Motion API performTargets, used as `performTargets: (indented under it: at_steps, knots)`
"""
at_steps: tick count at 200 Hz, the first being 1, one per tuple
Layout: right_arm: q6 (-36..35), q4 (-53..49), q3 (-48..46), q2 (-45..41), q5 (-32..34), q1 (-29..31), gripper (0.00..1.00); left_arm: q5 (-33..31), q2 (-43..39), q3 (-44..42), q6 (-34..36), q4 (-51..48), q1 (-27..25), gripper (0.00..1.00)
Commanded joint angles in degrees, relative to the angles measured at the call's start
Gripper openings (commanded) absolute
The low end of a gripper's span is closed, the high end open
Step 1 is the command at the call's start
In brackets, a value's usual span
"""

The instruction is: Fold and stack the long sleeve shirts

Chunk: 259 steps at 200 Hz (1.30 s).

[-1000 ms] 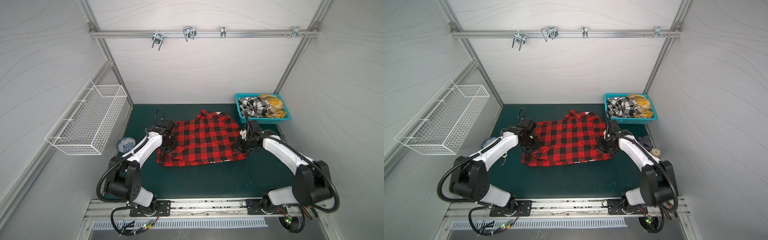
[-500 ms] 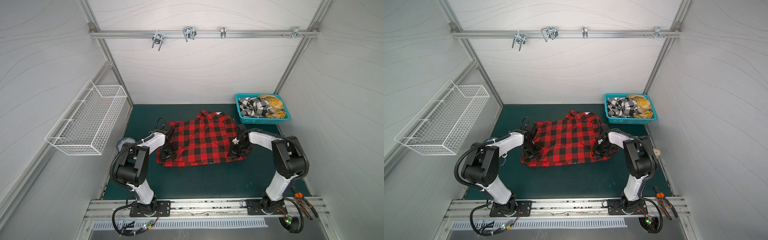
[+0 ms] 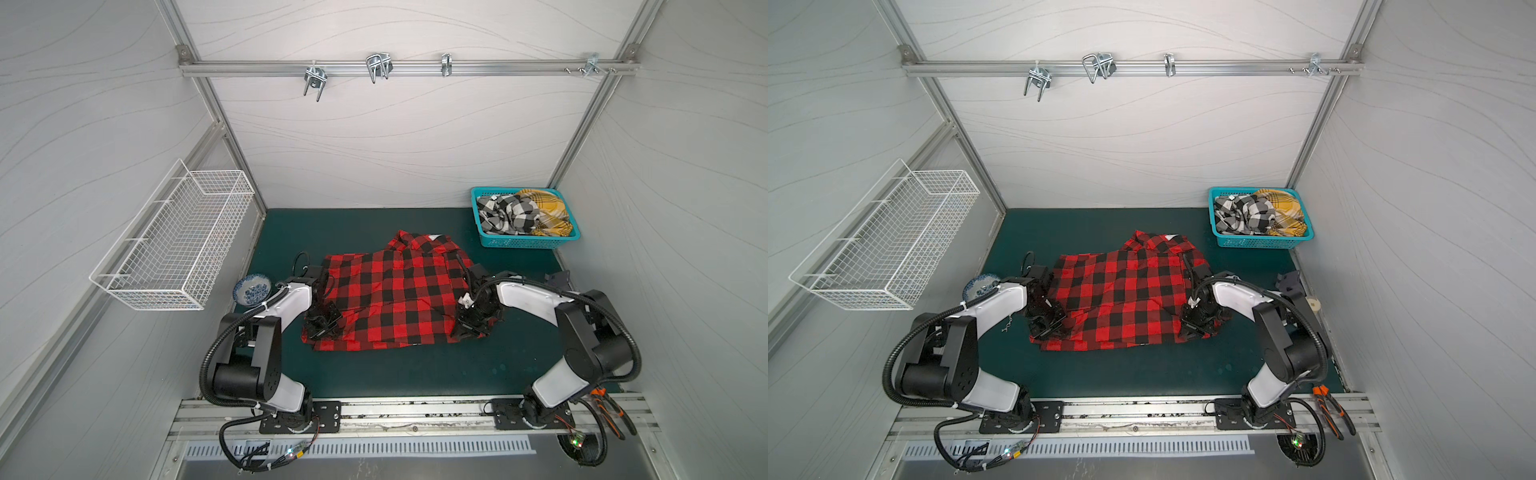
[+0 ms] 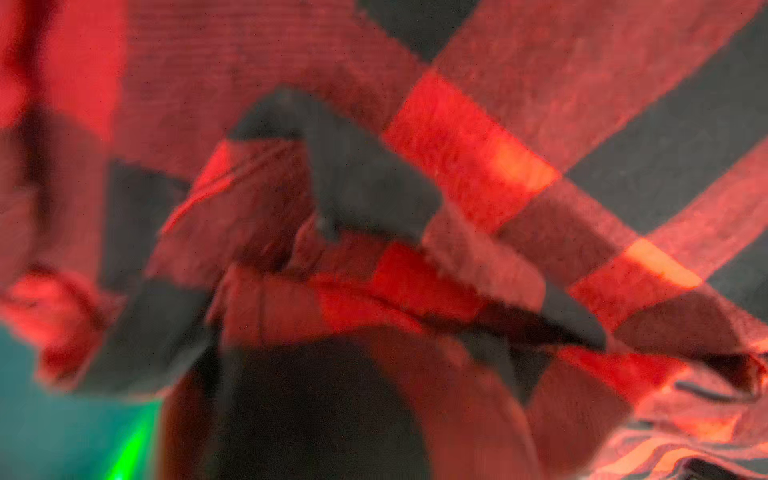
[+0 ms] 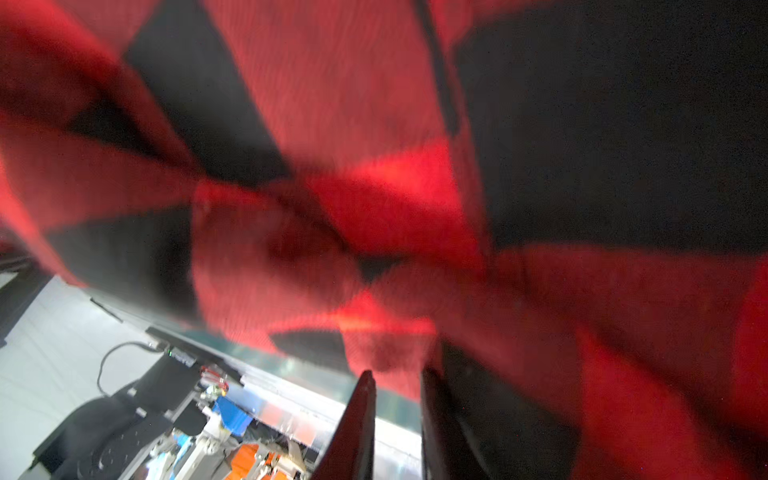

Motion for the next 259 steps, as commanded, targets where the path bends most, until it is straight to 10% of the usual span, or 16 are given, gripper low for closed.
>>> performTargets:
  at_steps: [1, 33, 126, 219, 259]
  knots:
    - [0.73, -8.08, 3.48, -4.8, 0.5, 0.44, 0.23, -1.98, -3.35, 5.25, 0.76, -6.22, -0.42, 0.18]
    - [-2.71, -16.62, 9.98, -10.04, 11.93, -4.62, 0.29, -3.59, -2.57, 13.13, 0.34, -7.88, -2.64, 0.22]
    - [-5.16, -6.52, 2.01, 4.64, 10.13, -17.91, 0.15, 4.46, 11.99, 4.76, -1.39, 1.13, 0.0, 0.11]
    - [-3.69, -9.17, -4.11, 2.88, 10.66, -15.42, 0.12, 2.15, 11.03, 3.75, 5.09, -2.01, 4.39, 0.11]
    - [-5.72, -14.99, 6.33, -3.91, 11.3, -14.98, 0.27, 2.38, 6.72, 13.57, 5.33, -5.7, 2.82, 0.2]
